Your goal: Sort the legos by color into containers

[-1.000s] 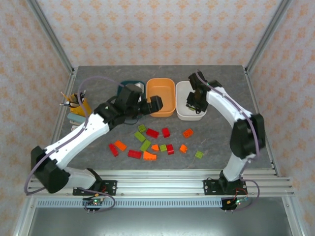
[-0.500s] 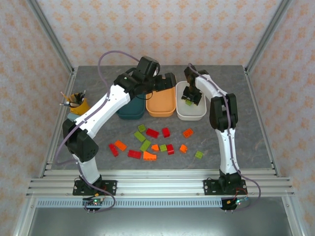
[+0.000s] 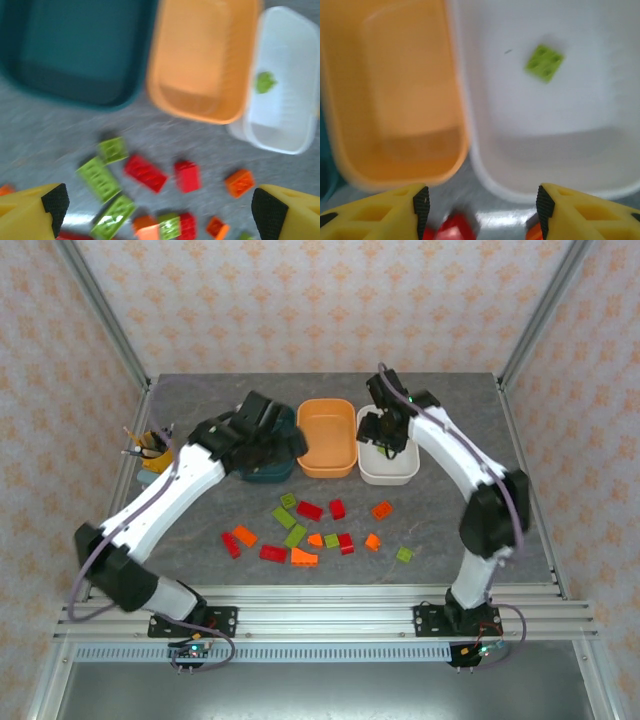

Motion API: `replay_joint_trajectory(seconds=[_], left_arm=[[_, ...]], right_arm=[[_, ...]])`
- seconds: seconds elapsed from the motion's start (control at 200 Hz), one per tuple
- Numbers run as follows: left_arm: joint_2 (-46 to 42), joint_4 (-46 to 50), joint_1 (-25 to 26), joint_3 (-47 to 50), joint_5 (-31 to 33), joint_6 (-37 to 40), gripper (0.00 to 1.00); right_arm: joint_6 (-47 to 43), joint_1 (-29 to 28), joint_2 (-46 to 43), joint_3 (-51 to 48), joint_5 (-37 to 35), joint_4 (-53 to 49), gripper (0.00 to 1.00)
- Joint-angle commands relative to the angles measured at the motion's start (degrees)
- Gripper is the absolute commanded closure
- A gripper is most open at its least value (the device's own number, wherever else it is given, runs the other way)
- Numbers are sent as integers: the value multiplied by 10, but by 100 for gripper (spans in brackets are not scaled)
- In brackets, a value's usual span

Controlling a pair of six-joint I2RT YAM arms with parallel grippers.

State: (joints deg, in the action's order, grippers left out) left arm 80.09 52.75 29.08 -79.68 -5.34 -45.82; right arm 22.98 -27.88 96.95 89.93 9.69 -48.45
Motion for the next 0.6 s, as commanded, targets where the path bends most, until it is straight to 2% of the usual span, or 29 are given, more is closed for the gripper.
replay_joint_trajectory(seconds=[0.0,0.12,0.265,0.42,0.596], left_arm=[[-76,84,-14,111,48,-70,5],[-156,107,-37,227,45,-103,6],[-196,74,-57,338,11,-126,10],[-192,1,-69,401,-10,-129,15],[-150,-34,-80,415,-7,-123,25]], right_arm=[[-67,-72,-106,-130,61,131,37],[-103,-170,-217,-280,126,264,34],[-116,-272,-289,-409,110,384,28],[-111,-300,-272,-433,111,404,27],[-109,-303,-243,-424,113,417,27]])
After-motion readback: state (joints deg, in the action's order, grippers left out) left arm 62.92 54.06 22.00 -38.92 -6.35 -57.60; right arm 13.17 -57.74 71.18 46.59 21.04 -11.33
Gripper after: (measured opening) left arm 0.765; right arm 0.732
